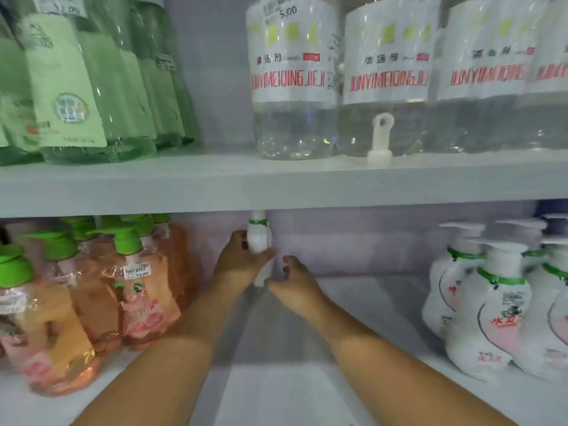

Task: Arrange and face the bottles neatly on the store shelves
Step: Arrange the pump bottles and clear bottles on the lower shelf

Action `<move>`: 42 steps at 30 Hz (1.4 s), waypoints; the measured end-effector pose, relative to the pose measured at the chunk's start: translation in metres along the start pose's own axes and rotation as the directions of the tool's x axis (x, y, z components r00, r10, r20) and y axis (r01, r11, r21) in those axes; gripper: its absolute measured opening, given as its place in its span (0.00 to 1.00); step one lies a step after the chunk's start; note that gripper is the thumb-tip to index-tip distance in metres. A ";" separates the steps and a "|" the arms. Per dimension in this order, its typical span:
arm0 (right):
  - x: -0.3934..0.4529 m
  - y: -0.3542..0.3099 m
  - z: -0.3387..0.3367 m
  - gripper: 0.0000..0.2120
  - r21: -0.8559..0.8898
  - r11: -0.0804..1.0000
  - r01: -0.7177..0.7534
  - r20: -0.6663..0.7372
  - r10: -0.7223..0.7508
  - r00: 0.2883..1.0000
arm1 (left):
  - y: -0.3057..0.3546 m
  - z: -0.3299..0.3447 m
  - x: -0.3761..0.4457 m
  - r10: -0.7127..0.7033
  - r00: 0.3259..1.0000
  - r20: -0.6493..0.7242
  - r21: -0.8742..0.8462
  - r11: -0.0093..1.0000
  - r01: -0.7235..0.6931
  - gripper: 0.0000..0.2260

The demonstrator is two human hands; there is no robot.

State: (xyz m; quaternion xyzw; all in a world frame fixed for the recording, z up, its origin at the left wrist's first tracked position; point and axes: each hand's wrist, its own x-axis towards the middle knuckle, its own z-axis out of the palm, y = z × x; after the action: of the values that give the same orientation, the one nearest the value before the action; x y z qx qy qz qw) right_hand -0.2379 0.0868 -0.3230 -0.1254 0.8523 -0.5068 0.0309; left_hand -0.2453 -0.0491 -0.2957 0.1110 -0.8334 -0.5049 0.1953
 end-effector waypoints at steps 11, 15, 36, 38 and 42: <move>-0.128 0.018 -0.076 0.15 -0.178 0.984 -0.006 -0.065 -0.006 0.998 | 0.025 0.008 -0.057 0.194 0.852 0.487 -0.104 0.981 -0.164 0.15; -0.190 0.047 -0.125 0.16 -0.116 0.993 0.031 -0.257 -0.060 0.965 | 0.051 0.038 -0.103 0.221 0.806 0.550 -0.160 0.974 -0.159 0.15; -0.230 0.189 -0.373 0.44 -0.029 0.995 -0.092 -0.661 0.050 0.749 | 0.076 0.123 -0.238 0.018 0.990 0.140 -0.495 0.867 0.054 0.18; -0.226 0.193 -0.376 0.38 0.048 0.997 -0.068 -0.612 0.083 0.787 | 0.081 0.130 -0.248 0.033 0.995 0.092 -0.383 0.924 0.004 0.22; -0.222 0.203 -0.380 0.30 0.083 0.994 -0.068 -0.593 0.104 0.799 | 0.091 0.144 -0.265 0.102 0.994 -0.024 -0.078 0.992 -0.104 0.41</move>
State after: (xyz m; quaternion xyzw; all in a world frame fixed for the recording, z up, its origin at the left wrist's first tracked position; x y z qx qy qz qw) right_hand -0.1287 0.5587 -0.3326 0.0800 0.8088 -0.5428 -0.2116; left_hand -0.0693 0.2096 -0.3317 0.0651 -0.8153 -0.5258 0.2338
